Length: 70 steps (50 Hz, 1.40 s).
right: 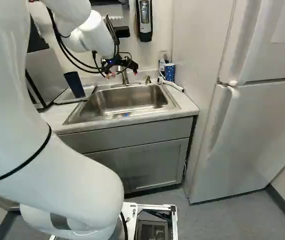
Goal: Rinse the cup and place it in the tray
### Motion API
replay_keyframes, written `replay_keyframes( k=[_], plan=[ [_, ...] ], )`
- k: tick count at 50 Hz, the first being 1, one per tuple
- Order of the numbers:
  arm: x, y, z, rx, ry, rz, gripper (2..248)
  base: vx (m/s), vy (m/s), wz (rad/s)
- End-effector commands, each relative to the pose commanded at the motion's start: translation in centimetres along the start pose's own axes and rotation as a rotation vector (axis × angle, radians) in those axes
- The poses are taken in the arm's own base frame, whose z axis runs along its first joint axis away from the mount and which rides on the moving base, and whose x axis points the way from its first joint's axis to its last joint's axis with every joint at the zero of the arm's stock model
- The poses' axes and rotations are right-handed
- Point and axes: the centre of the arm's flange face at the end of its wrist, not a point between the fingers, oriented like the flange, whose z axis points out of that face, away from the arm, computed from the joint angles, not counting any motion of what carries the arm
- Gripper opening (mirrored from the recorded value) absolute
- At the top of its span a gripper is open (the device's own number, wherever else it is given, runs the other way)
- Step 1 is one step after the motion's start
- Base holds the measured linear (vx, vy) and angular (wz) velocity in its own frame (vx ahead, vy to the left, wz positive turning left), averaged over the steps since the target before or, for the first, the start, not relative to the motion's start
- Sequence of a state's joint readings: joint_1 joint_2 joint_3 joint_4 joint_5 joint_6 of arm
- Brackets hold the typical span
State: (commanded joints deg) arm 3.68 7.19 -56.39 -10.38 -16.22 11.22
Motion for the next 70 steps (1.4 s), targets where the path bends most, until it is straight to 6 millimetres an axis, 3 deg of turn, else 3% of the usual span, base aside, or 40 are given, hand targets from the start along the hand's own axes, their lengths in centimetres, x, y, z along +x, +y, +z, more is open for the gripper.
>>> replay_keyframes(
  k=[36,70],
  plan=[
    [-3.4,0.5,-1.2,-0.058,-0.29,0.0,247,0.0,0.0,0.0],
    [-3.4,0.5,-1.2,-0.057,-0.288,0.0,247,0.0,0.0,0.0]
  ],
)
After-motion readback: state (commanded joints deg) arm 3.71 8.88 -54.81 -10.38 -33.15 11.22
